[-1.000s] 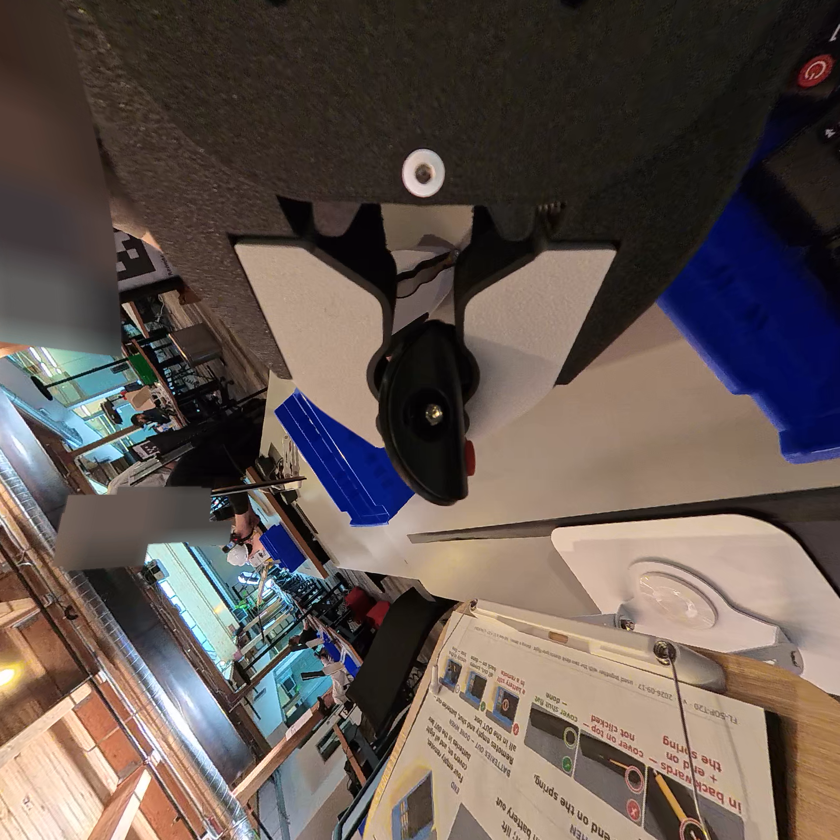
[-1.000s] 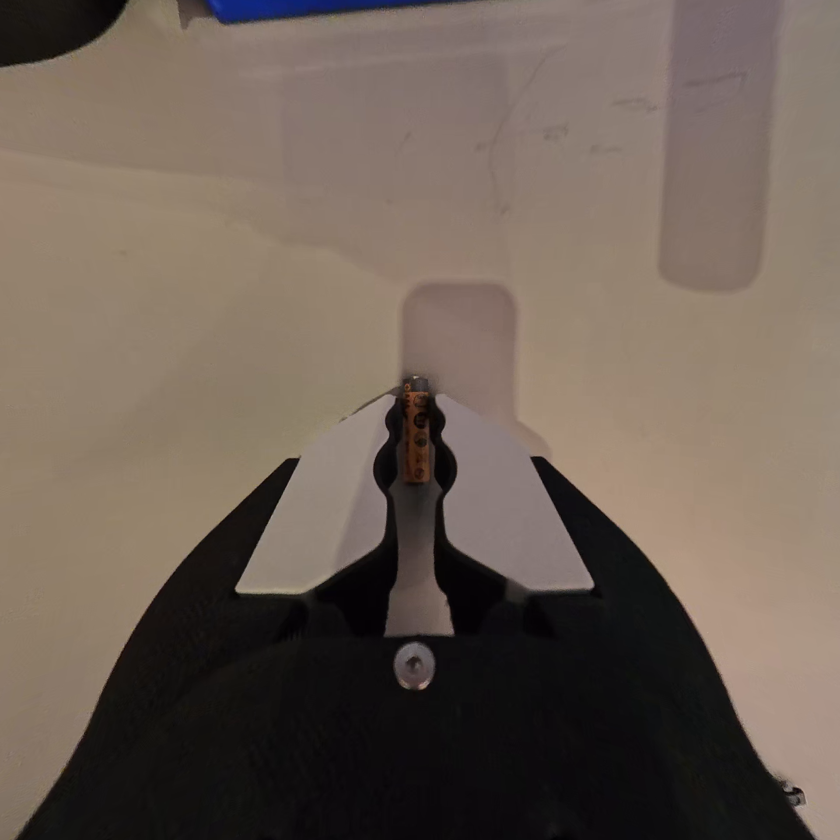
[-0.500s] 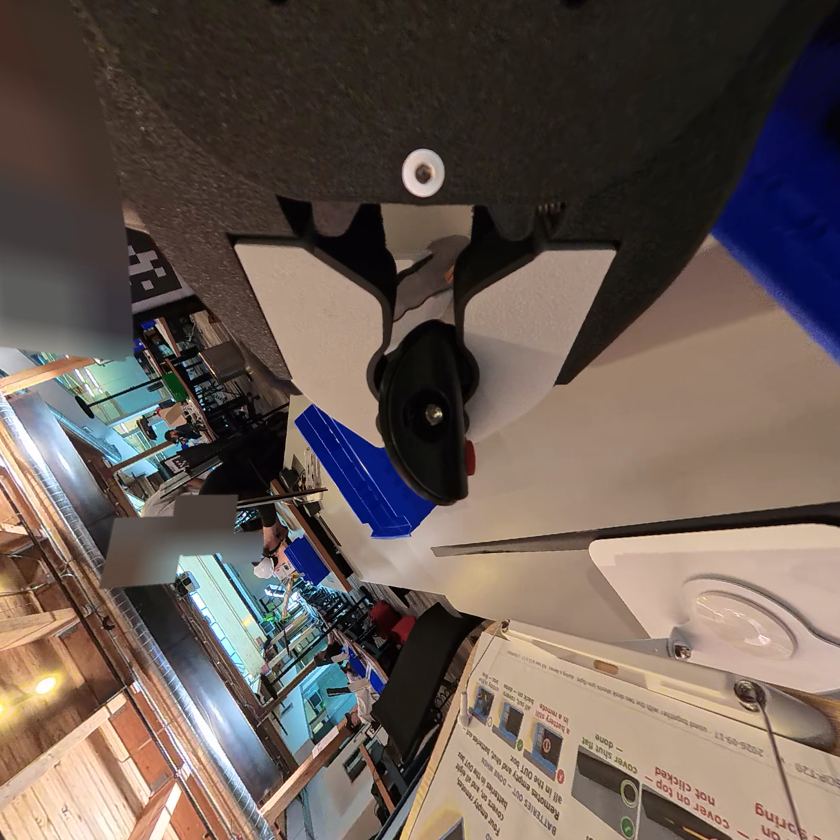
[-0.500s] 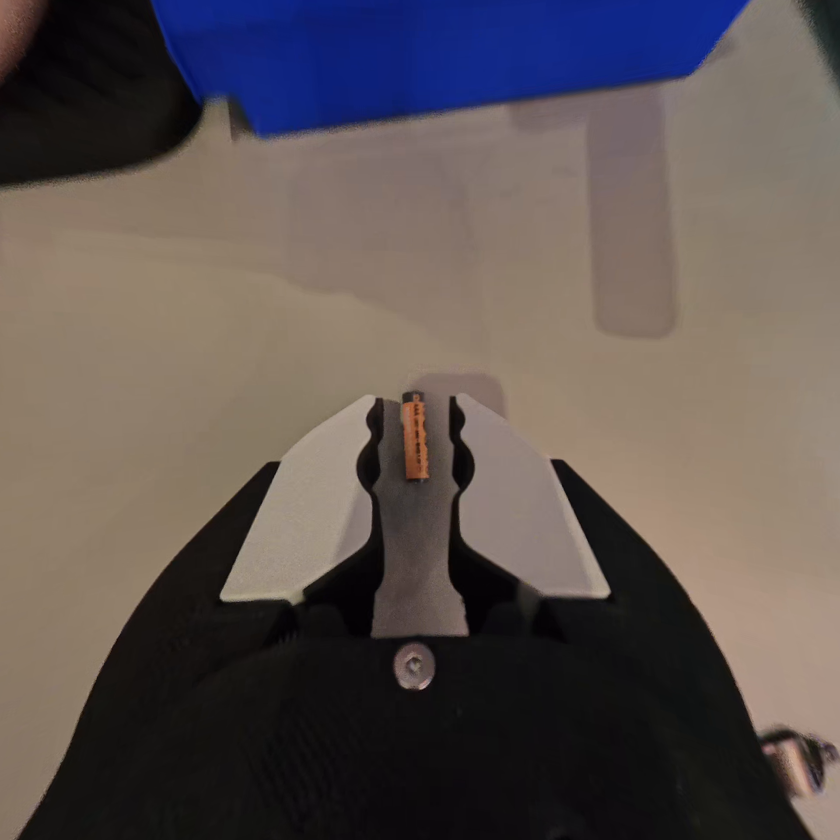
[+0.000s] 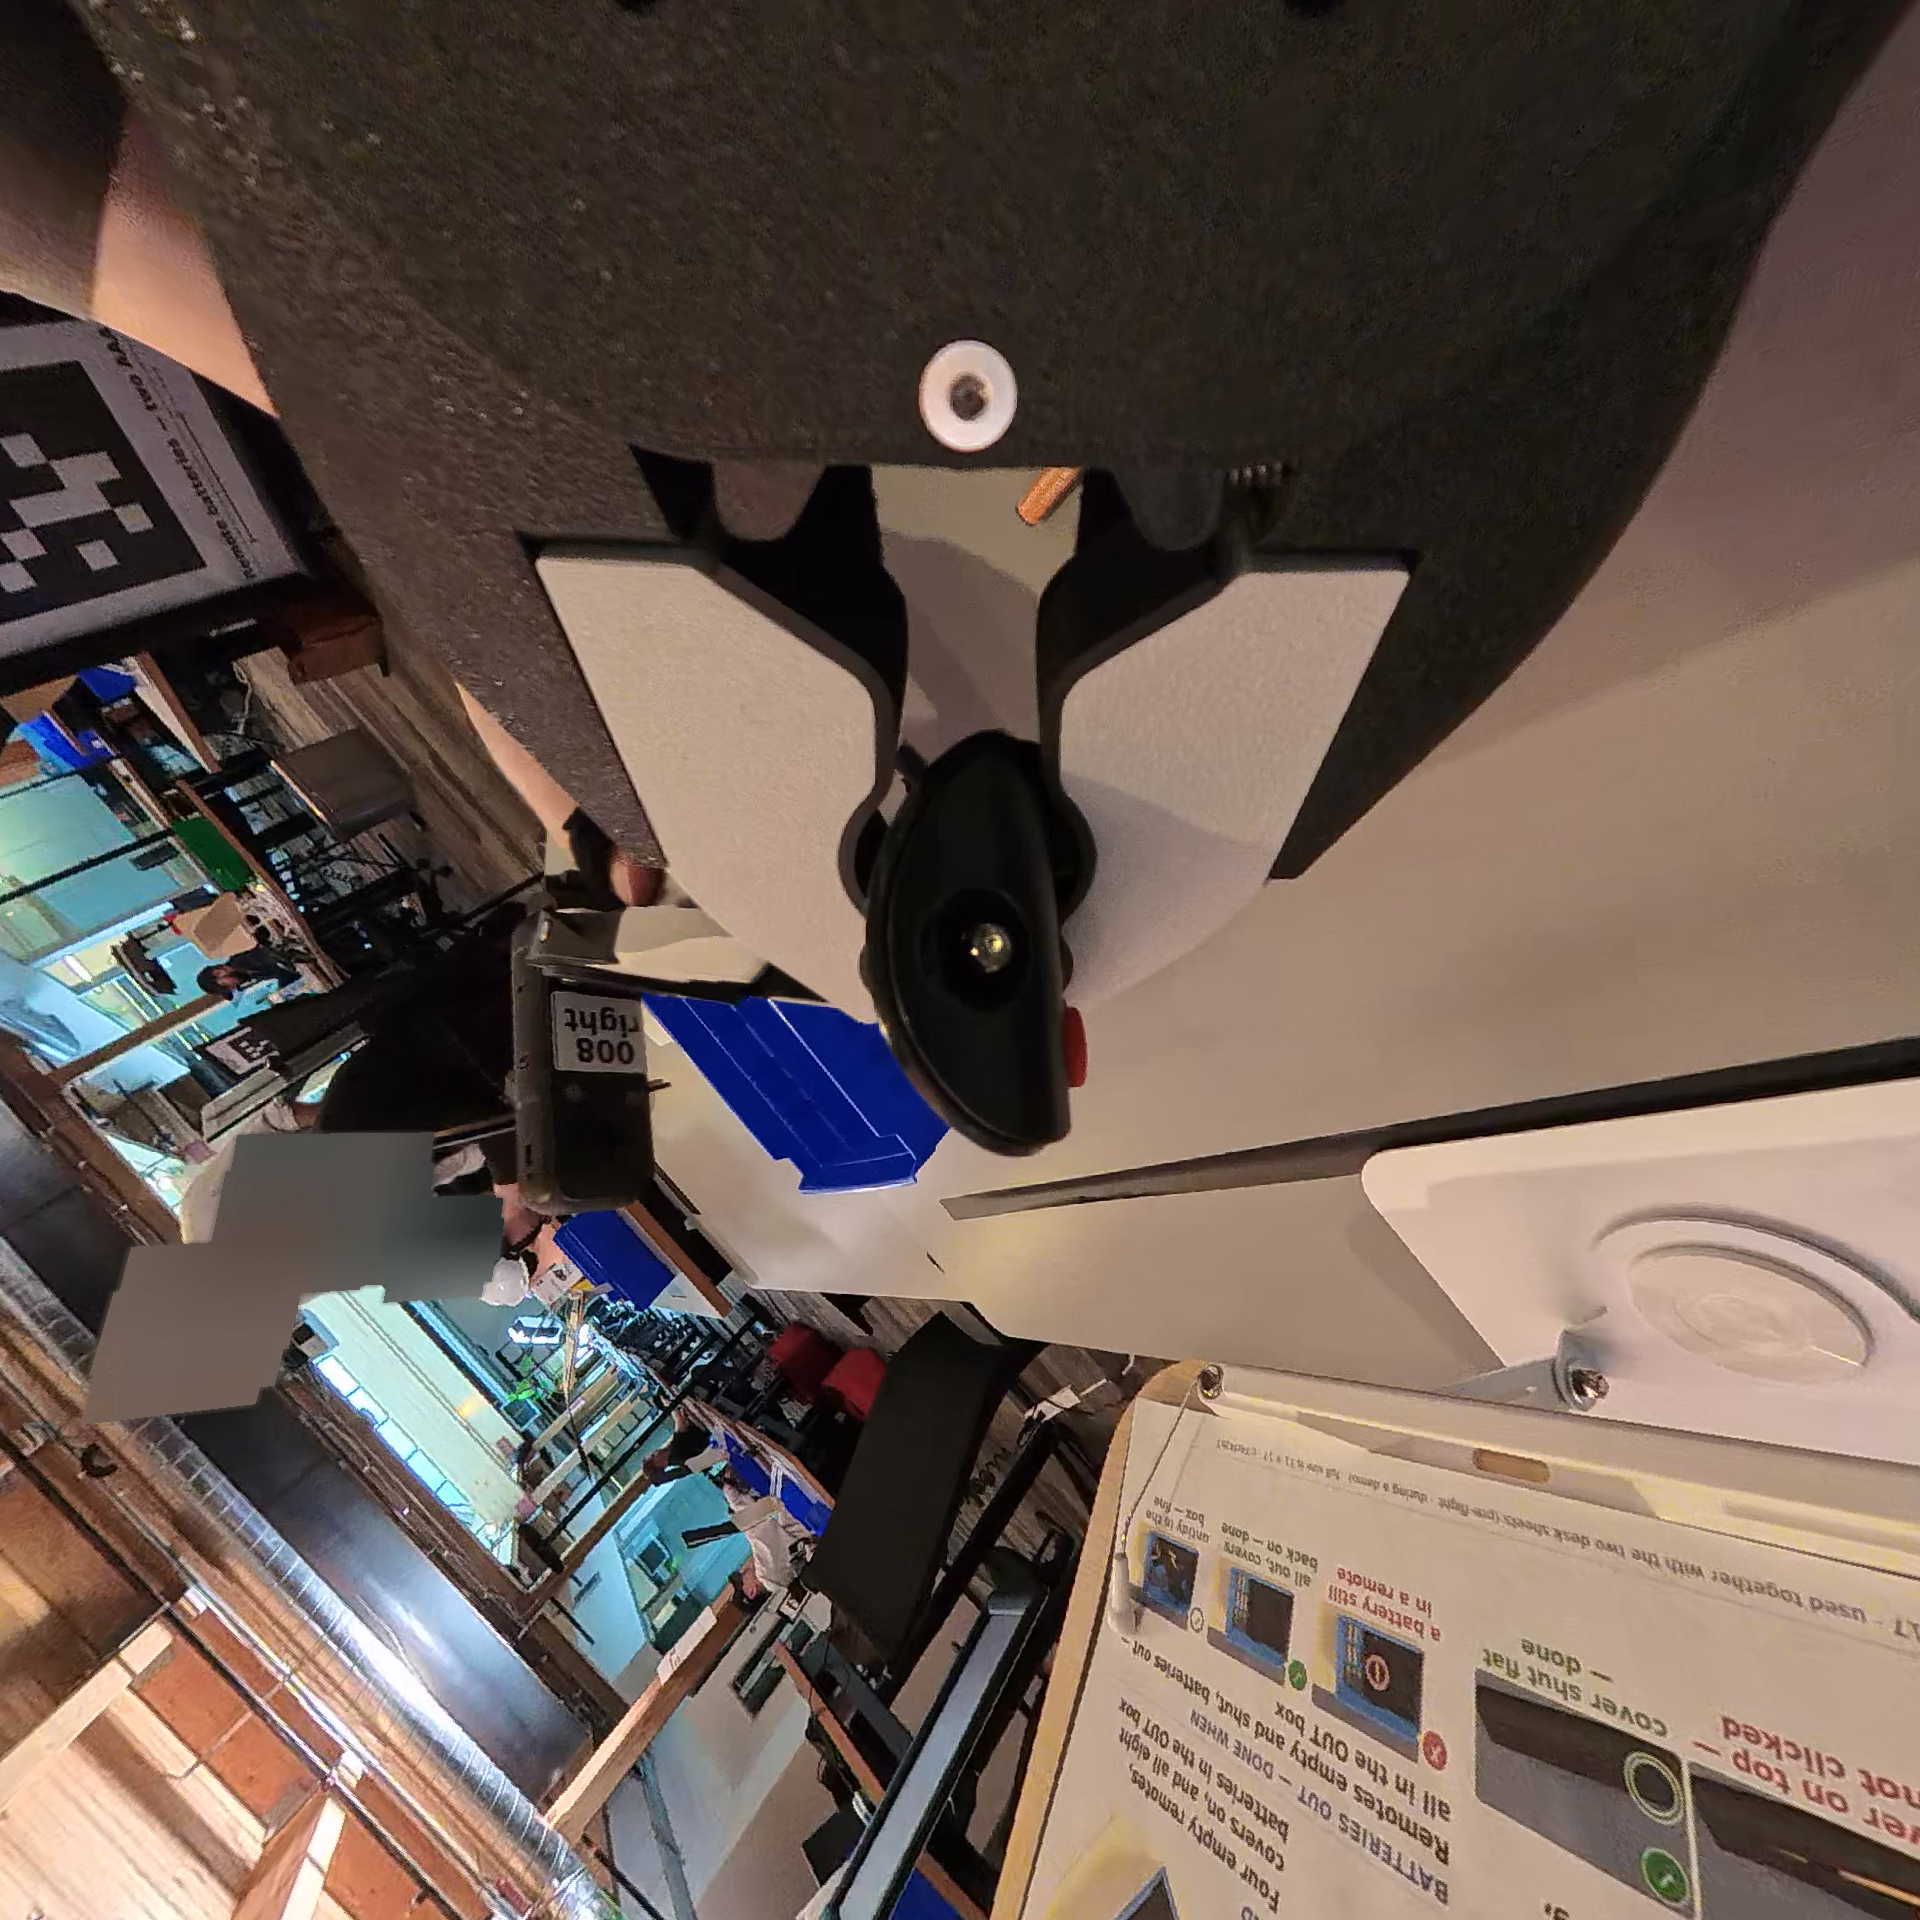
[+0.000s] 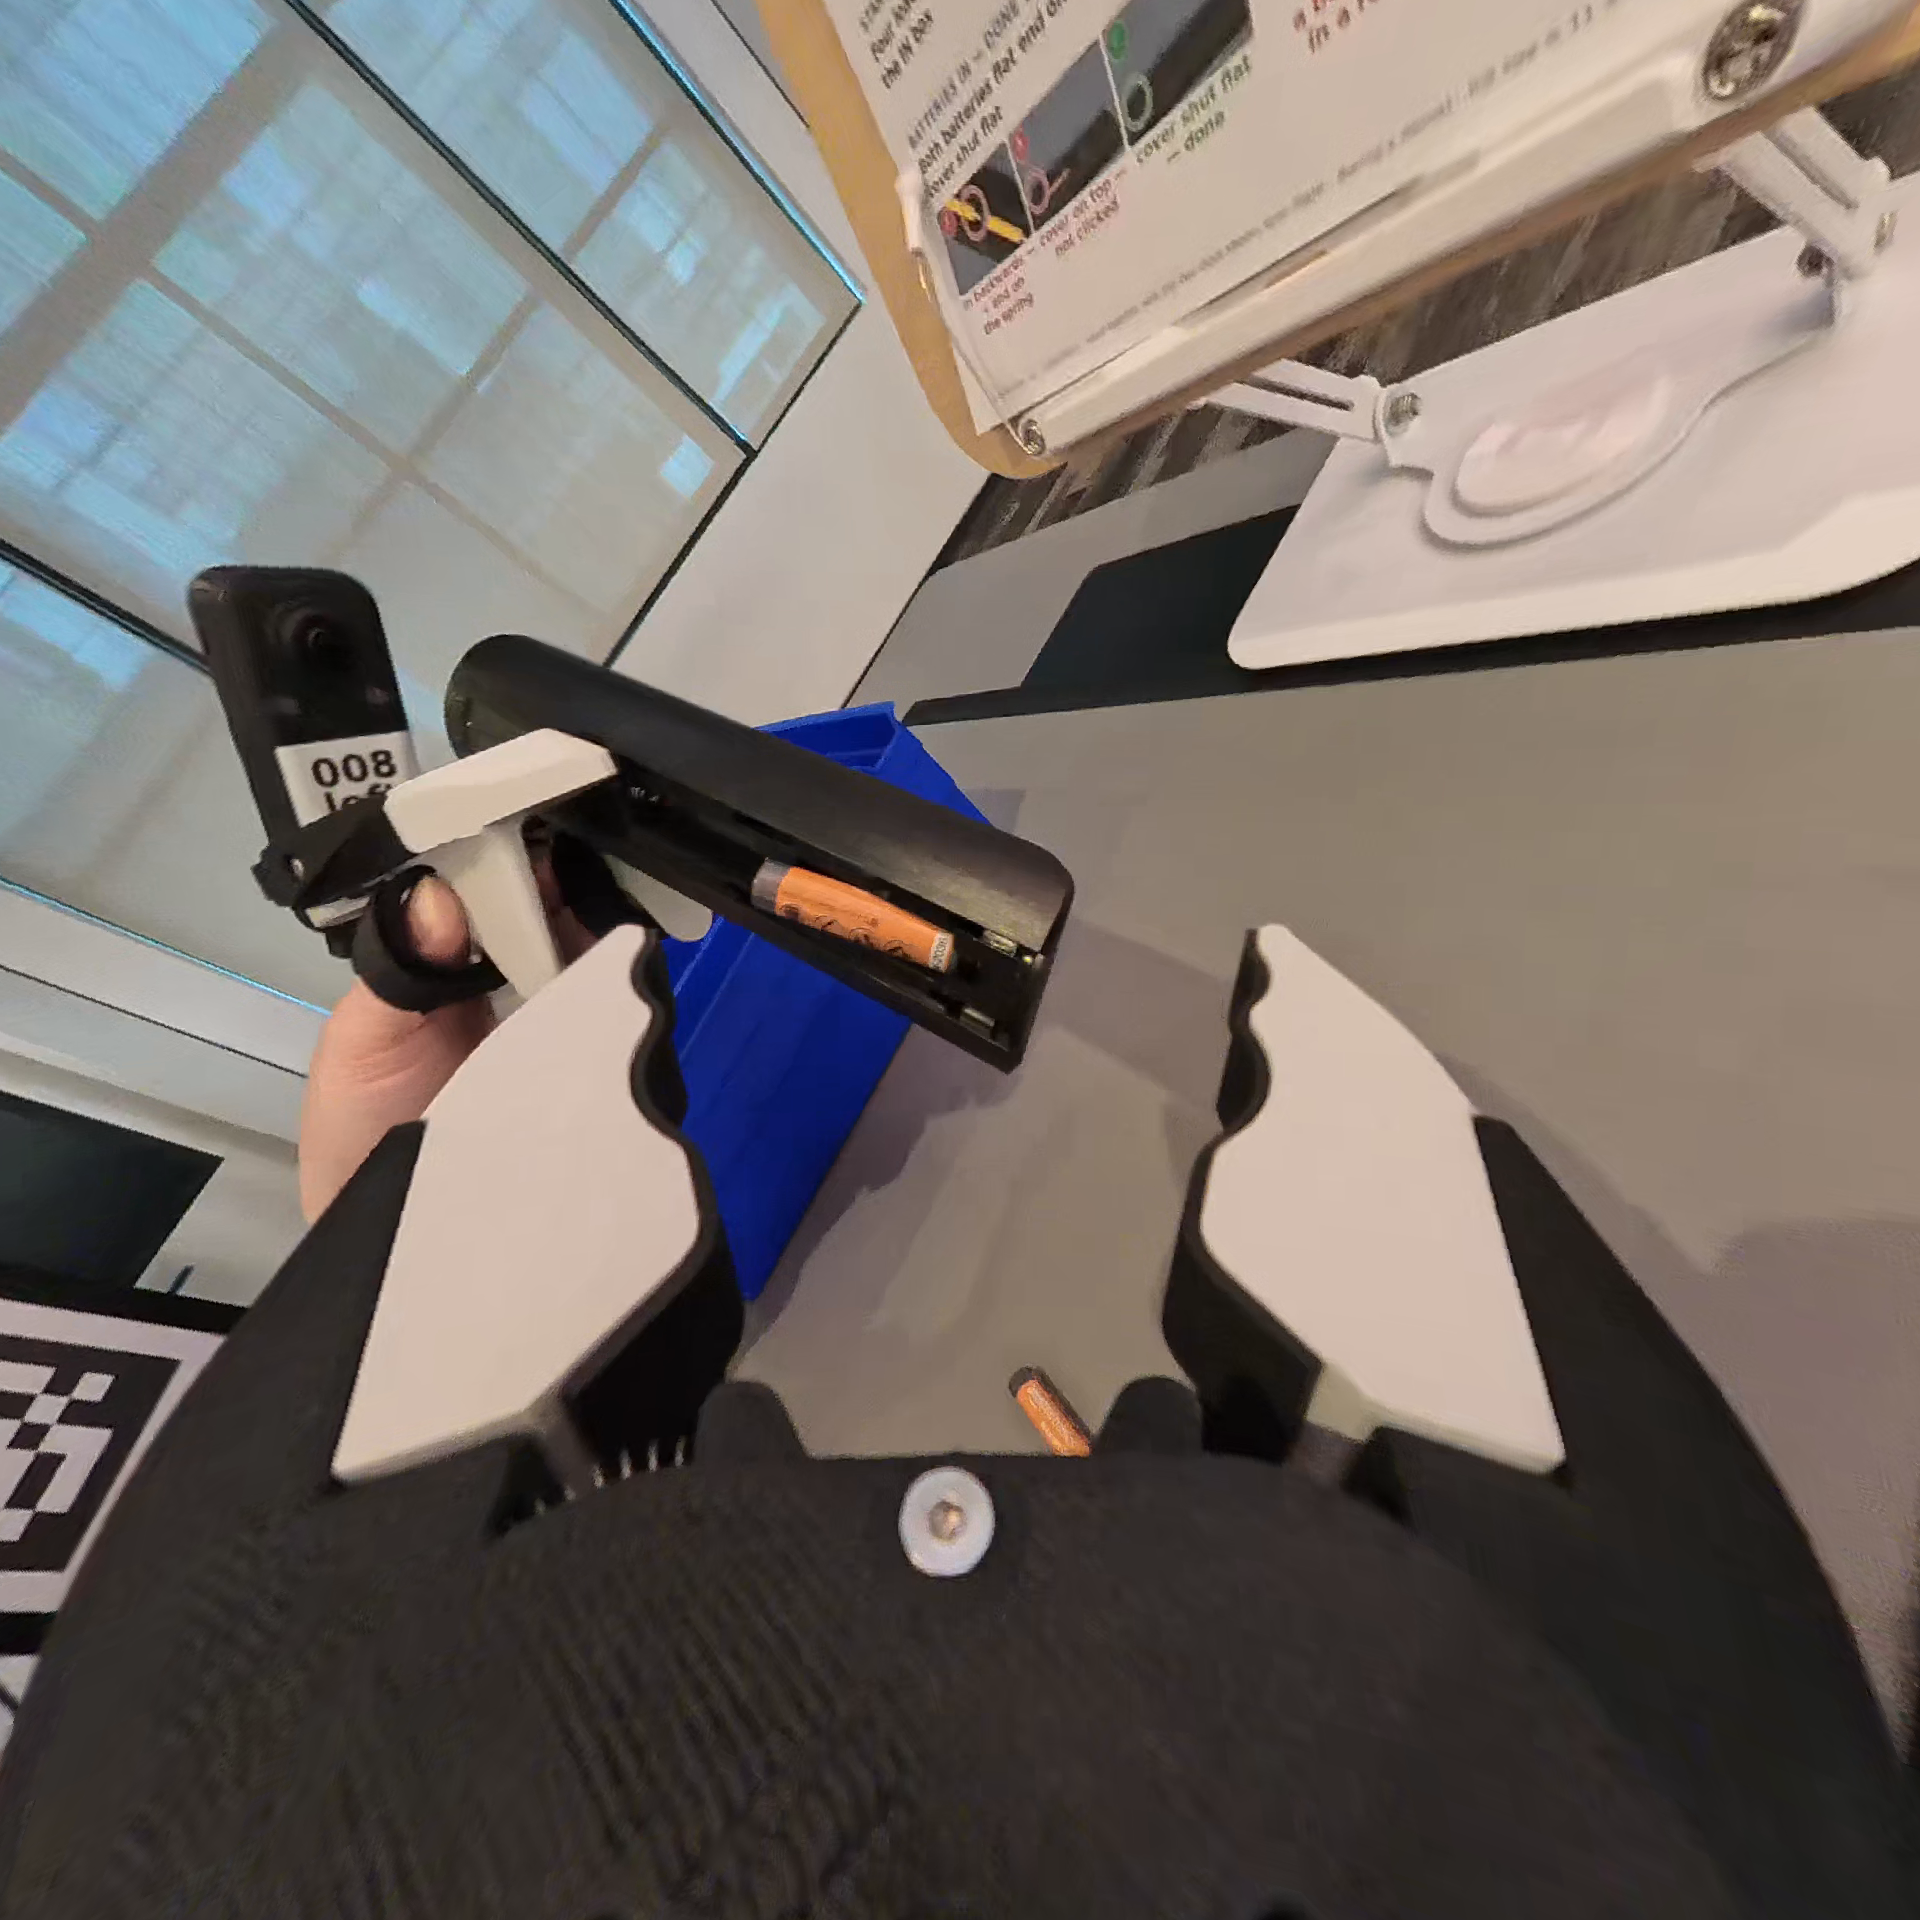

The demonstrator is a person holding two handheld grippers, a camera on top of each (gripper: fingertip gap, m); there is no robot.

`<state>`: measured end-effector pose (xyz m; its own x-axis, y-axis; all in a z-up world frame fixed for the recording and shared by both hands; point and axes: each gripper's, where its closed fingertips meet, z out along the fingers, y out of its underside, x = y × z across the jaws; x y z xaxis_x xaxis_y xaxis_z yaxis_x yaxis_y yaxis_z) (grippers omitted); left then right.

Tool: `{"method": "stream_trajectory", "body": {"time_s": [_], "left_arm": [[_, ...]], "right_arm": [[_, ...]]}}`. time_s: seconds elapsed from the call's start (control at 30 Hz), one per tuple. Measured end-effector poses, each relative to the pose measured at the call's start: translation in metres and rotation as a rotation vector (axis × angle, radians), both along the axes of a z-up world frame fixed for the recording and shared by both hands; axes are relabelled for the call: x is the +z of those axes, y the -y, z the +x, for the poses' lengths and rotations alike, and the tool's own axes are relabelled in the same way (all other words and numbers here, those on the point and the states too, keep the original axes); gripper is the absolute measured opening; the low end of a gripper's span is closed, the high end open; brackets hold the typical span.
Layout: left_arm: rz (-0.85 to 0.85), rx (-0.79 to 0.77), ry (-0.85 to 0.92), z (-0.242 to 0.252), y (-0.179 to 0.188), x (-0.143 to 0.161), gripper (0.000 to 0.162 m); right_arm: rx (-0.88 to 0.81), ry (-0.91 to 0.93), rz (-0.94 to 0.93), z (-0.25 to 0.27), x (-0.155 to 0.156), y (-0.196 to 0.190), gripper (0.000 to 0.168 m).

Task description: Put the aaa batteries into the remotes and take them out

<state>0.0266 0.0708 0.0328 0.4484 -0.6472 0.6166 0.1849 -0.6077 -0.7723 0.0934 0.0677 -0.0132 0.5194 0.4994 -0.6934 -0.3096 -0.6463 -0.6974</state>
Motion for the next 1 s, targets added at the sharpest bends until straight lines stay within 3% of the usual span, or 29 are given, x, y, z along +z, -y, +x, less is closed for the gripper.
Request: {"method": "stream_trajectory", "body": {"time_s": [0.1,0.4,0.6,0.83,1.0], "left_arm": [[0.007,0.006,0.015,-0.001,0.0,0.003,0.025],[0.071,0.08,-0.031,-0.006,-0.004,0.008,0.025],[0.089,0.081,-0.044,-0.002,-0.001,0.009,0.025],[0.094,0.074,-0.041,0.0,0.001,0.012,0.025],[0.09,0.066,-0.033,0.0,0.002,0.012,0.024]], "right_arm": [[0.011,-0.057,-0.045,-0.004,0.002,-0.001,0.103],[0.019,0.001,-0.107,-0.012,-0.002,-0.004,0.098],[0.033,-0.03,-0.125,-0.02,0.002,-0.007,0.09],[0.057,-0.103,-0.126,-0.023,0.006,-0.006,0.064],[0.06,-0.107,-0.119,-0.022,0.006,-0.006,0.063]]}}
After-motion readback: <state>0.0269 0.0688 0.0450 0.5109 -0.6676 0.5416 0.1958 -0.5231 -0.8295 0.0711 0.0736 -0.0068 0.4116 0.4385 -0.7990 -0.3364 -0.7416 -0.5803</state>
